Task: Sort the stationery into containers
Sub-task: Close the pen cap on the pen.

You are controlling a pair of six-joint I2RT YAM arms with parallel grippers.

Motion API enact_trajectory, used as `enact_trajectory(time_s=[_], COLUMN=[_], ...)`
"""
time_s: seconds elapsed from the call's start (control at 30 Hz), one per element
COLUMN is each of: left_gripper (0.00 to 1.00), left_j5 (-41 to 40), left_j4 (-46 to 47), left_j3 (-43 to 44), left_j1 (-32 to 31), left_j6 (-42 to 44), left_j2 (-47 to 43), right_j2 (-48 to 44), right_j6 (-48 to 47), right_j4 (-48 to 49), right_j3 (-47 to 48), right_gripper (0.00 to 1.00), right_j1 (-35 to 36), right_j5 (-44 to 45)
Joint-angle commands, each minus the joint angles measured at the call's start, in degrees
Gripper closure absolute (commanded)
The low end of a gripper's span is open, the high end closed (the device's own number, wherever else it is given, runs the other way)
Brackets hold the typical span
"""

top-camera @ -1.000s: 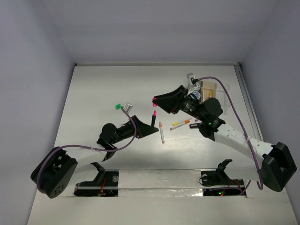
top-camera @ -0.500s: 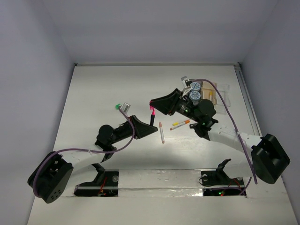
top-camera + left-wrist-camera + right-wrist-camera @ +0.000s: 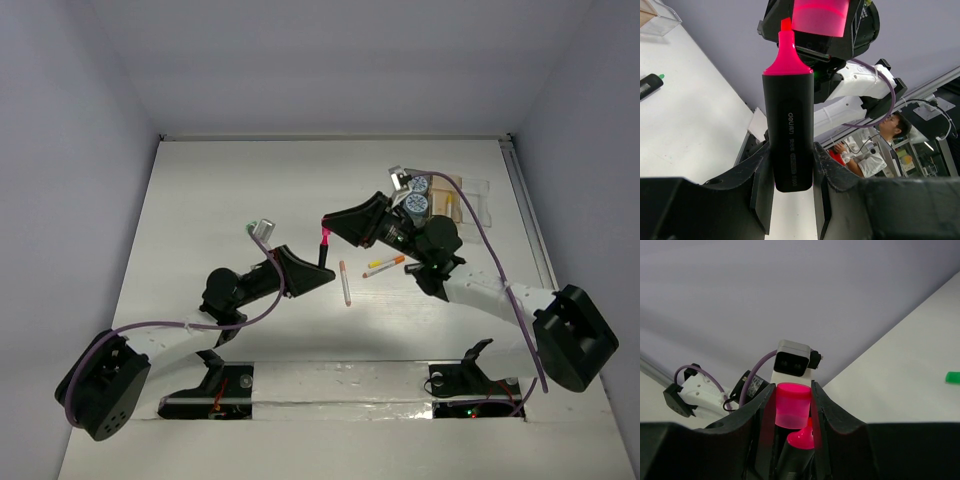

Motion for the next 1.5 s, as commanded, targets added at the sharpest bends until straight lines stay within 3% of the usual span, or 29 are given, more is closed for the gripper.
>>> enact_trajectory(time_s=[0.0, 0.7, 1.1, 1.47], left_gripper=[1.0, 1.0, 1.0, 1.0], left_j5=[1.49, 0.7, 0.09, -0.53], left_j4=[35.93, 33.47, 35.58, 38.39], left_j3=[1.22, 1.39, 3.06, 4.82], left_j1=[0.25, 0.25, 0.25, 0.25], left_j6=[1.09, 2.4, 3.02, 3.37], left_j2=[-1.52, -3.89, -0.74, 0.94], right_j2=[0.16, 3.77, 7.28, 7.55], right_j6=[1.21, 5.51, 12.54, 12.1], right_j4=[5.43, 12.37, 27.83, 32.94], right_j3=[0.09, -1.23, -4.74, -6.59], right_gripper=[0.93, 0.93, 0.93, 0.92], right_j1=[-0.63, -1.69, -1.69, 0.07], right_j5=[0.08, -2.56, -2.73, -1.59])
